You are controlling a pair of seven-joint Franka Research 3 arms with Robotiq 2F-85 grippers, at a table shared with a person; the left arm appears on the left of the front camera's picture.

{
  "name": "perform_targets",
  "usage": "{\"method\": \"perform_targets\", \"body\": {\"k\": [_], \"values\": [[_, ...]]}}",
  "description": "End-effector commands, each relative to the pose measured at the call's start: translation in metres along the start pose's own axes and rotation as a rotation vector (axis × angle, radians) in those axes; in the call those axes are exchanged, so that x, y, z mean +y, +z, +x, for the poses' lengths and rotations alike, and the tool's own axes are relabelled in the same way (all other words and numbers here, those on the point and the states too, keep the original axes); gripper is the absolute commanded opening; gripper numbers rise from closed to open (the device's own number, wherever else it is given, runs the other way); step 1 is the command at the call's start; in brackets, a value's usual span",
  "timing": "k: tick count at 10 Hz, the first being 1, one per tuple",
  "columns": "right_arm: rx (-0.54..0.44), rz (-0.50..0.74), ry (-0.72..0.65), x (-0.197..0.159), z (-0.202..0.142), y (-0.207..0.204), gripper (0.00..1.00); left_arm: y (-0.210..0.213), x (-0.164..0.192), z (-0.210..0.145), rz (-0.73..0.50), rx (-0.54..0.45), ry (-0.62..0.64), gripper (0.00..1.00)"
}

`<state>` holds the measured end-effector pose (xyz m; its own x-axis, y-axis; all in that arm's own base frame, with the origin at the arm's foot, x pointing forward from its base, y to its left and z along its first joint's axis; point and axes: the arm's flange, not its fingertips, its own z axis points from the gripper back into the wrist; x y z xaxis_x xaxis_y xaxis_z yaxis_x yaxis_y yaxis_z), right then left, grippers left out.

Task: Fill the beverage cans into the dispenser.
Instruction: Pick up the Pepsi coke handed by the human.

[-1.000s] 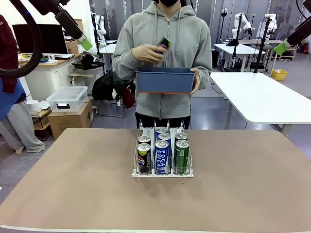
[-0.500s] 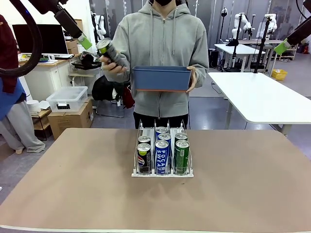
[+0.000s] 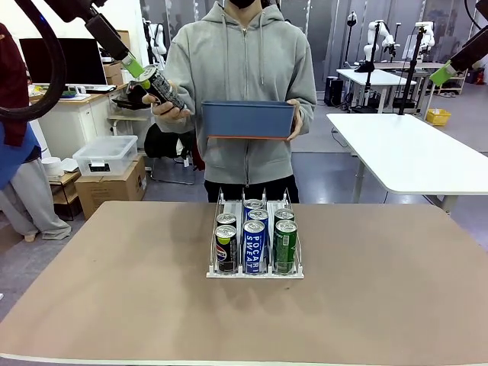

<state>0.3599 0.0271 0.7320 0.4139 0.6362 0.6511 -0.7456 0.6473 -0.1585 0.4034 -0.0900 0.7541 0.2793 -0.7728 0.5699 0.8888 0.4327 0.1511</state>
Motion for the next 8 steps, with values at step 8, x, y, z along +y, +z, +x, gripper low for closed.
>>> {"method": "perform_targets", "body": {"k": [8], "values": [[0.001,0.0,0.0,-0.0001,-0.0002,-0.0007,1.0,-0.0065,0.006,0.0011,0.052,0.031,-0.012,1.0]]}}
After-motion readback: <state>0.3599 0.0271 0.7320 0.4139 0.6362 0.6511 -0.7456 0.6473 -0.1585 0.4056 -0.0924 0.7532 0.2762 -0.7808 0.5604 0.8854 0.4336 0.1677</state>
